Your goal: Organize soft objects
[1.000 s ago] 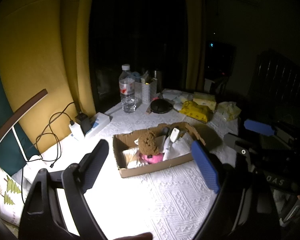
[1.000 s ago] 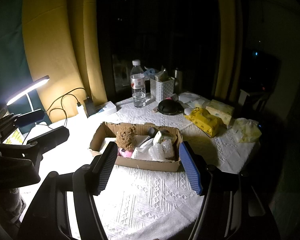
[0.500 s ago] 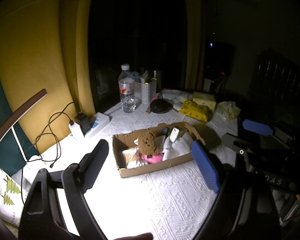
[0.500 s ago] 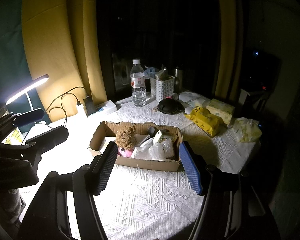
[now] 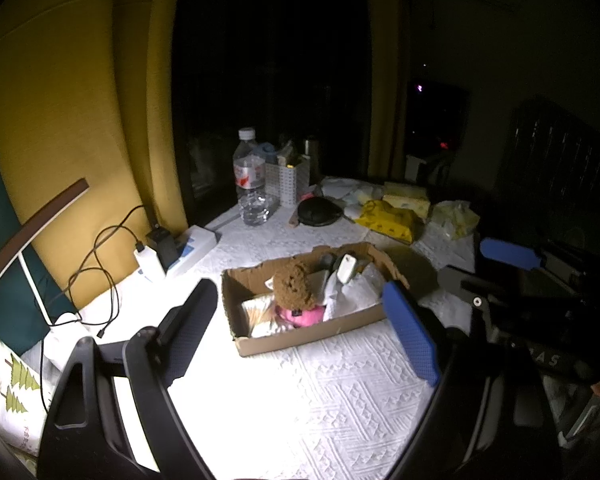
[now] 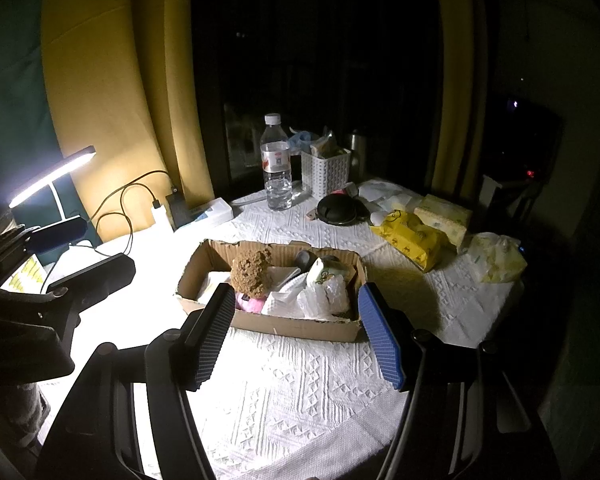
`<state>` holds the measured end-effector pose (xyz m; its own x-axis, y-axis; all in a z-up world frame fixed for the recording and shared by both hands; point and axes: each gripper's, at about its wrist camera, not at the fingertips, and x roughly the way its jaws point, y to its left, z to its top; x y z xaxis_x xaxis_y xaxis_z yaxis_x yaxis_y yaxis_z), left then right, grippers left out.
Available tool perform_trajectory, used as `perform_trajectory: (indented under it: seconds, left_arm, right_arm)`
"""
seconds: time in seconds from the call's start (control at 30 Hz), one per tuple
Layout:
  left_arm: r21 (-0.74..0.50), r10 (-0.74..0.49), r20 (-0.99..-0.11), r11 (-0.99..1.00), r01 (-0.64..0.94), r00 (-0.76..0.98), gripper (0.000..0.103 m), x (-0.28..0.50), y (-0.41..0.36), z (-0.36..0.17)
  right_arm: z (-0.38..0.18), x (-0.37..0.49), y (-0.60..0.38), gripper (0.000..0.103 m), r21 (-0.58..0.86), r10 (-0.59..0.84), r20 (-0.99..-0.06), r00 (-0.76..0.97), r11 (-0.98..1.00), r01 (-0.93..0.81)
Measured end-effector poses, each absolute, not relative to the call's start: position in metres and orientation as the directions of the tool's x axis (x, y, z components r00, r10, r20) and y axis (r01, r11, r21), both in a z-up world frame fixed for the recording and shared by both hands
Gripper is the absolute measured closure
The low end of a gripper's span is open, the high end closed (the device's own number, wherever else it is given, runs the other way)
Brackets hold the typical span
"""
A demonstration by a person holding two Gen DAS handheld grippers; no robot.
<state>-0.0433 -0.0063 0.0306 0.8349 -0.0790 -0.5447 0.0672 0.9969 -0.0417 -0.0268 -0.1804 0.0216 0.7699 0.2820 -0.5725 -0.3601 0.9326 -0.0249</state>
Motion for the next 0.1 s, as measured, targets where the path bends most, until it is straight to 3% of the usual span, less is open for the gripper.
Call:
perform_trajectory:
  seconds: [0.1]
  left_arm:
    - [-0.041, -0.079, -0.548, 0.997, 0.068, 0.833, 0.017, -0.0419, -0.0068, 0.029]
  right_arm:
    - [0.0202, -0.0292, -0.1807, 0.036, -0.022, 0.284, -0.575, 0.767, 0.932, -0.362]
